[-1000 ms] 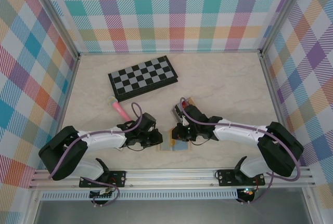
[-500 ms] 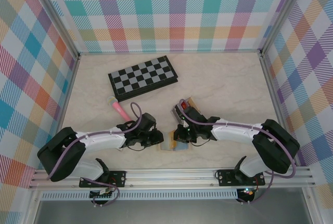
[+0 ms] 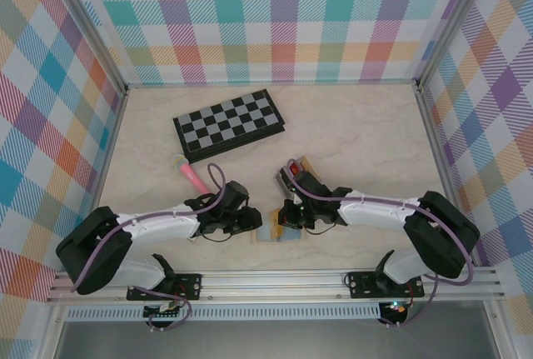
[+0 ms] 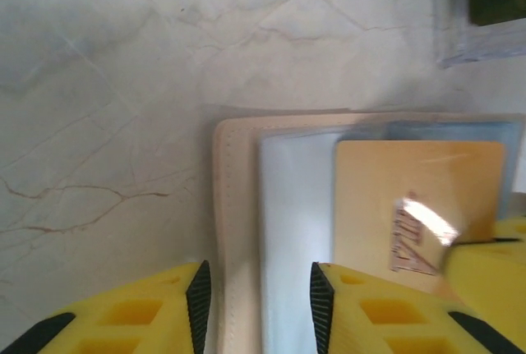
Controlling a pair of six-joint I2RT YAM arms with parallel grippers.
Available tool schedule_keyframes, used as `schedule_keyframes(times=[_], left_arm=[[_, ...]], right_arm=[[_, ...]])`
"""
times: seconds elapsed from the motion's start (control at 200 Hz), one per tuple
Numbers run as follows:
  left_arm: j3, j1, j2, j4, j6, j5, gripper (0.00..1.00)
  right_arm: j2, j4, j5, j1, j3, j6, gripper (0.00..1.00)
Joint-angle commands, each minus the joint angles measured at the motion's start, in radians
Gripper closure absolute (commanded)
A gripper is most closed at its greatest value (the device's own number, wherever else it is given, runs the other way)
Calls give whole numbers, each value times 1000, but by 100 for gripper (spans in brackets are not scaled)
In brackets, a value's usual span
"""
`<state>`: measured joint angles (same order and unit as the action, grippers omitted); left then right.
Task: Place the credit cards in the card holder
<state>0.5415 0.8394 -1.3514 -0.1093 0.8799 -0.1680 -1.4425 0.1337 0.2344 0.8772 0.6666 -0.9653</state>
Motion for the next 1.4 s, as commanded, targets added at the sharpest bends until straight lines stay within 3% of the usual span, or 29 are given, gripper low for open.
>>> schedule_keyframes(times=[0.0, 0.21, 0.735, 1.395], left_arm=[[40, 12, -36, -45, -34, -11, 68], [28, 12, -59, -40, -39, -5, 82], [35, 13, -81, -41, -45, -23, 82], [44, 13, -66, -56, -44, -7, 82]], right_arm=[[47, 29, -31, 2, -23, -18, 96], [117, 29, -60, -6, -78, -33, 96], [24, -180, 9, -9, -141, -28, 96], [-87, -115, 35, 19, -58, 27, 96]])
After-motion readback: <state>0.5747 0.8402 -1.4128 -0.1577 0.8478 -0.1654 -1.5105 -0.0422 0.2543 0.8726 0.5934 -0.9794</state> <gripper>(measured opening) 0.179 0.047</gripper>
